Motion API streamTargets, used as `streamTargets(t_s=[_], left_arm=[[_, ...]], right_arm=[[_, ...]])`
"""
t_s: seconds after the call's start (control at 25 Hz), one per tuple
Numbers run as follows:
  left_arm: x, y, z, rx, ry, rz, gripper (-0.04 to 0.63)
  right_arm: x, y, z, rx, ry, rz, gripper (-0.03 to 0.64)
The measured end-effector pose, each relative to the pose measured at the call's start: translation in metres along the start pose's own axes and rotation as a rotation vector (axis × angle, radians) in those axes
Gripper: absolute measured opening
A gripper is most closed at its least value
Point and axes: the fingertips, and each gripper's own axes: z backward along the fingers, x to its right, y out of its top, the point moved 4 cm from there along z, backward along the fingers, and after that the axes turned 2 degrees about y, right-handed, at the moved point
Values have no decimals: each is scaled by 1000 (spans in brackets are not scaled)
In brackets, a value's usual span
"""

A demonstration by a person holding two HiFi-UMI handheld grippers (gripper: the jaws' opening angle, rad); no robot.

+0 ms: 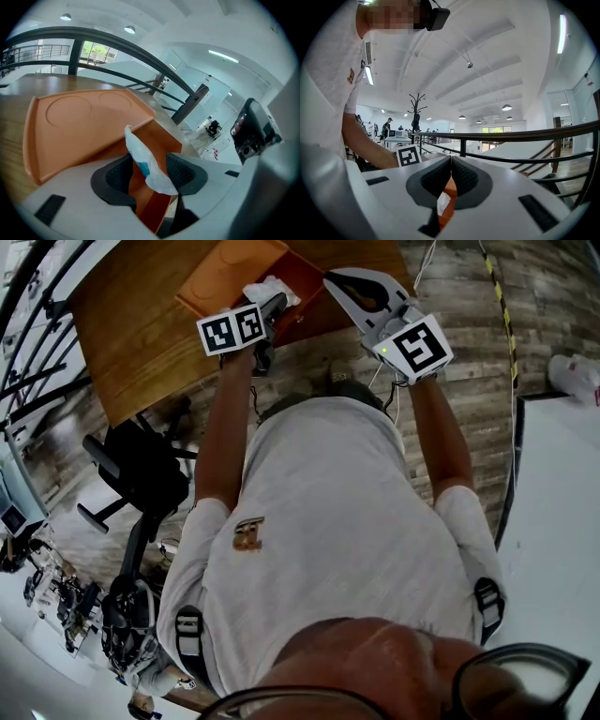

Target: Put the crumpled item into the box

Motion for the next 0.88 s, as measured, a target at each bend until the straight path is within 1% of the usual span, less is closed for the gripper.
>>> streamTargets(t_s=[0.24,0.4,0.48,0.6,0.76,0.88], left_arm=[[7,5,13,-33,24,-99,241],[10,7,16,-75,57,-199,247],[10,9,17,-93,78,-238,248],[7,5,20,-137,103,-309,247],[5,-4,23,-197,123,-406,247],[3,-10,25,-234,146,-467,247]], right_arm=[[4,1,-2,17,13,-10,34],[5,-4,-1,-31,19,-37,34],[6,-5,-1,-32,23,-45,34],[8,-5,-3,-25,24,-52,34],[11,-3,-7,27,30,-34,34],[12,-8,-5,-12,31,-58,34]])
